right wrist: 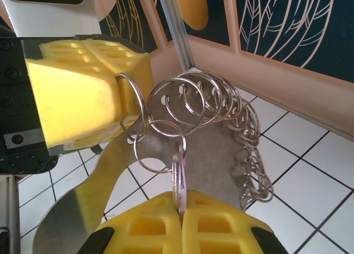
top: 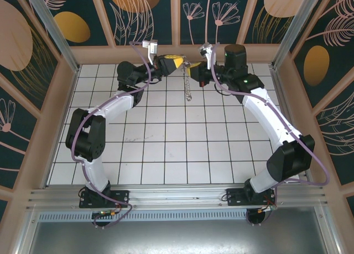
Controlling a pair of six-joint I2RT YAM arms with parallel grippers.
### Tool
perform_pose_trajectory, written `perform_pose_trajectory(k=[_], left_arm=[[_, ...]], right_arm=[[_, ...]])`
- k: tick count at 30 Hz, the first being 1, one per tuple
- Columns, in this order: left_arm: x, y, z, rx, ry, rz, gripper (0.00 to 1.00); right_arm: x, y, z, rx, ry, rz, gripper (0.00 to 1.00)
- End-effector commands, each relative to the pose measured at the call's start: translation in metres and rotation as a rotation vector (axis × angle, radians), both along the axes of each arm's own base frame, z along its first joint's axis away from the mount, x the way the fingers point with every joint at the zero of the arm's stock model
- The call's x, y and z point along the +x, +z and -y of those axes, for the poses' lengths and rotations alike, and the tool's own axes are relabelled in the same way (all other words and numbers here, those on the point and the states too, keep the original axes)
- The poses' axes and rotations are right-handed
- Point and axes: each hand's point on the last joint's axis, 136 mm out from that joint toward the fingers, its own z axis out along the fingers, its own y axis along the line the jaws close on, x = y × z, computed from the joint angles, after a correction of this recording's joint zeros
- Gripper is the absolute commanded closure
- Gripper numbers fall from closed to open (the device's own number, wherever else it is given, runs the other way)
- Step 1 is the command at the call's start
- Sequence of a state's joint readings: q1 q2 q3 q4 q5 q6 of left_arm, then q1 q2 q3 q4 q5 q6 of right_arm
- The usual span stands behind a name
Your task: Put the keys on the keyring
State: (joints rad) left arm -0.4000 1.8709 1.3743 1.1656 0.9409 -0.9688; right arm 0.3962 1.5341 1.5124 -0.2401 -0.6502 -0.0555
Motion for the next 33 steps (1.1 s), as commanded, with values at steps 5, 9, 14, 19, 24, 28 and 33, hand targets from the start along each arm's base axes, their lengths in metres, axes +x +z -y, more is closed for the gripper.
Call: perform_pose_trajectory(k=[5, 9, 14, 19, 24, 28, 33], left_arm=[[-0.014, 0.026, -0.007, -0.029, 0.011, 0.118, 1.00], [-0.012, 0.024, -0.006, -0.015, 0.023, 0.119, 1.00], [-0.008, 0.021, -0.005, 0.015, 0.048, 0.124, 1.00], [-0.003, 0.016, -0.002, 0.077, 0.079, 0.139, 1.00], [0.001, 0.011, 0.002, 0.139, 0.104, 0.155, 1.00], [0.003, 0.007, 0.005, 0.186, 0.117, 0.169, 1.00], [0.006, 0.001, 0.009, 0.232, 0.126, 0.181, 1.00]], right_arm=[[0.011, 0.028, 0.014, -0.038, -0.080, 0.087, 1.00], [0.014, 0.031, 0.013, -0.049, -0.081, 0.094, 1.00], [0.016, 0.034, 0.013, -0.058, -0.084, 0.101, 1.00], [0.018, 0.034, 0.013, -0.073, -0.088, 0.105, 1.00], [0.021, 0.032, 0.010, -0.087, -0.087, 0.105, 1.00], [0.024, 0.027, 0.008, -0.111, -0.096, 0.104, 1.00], [0.027, 0.023, 0.005, -0.133, -0.102, 0.102, 1.00]])
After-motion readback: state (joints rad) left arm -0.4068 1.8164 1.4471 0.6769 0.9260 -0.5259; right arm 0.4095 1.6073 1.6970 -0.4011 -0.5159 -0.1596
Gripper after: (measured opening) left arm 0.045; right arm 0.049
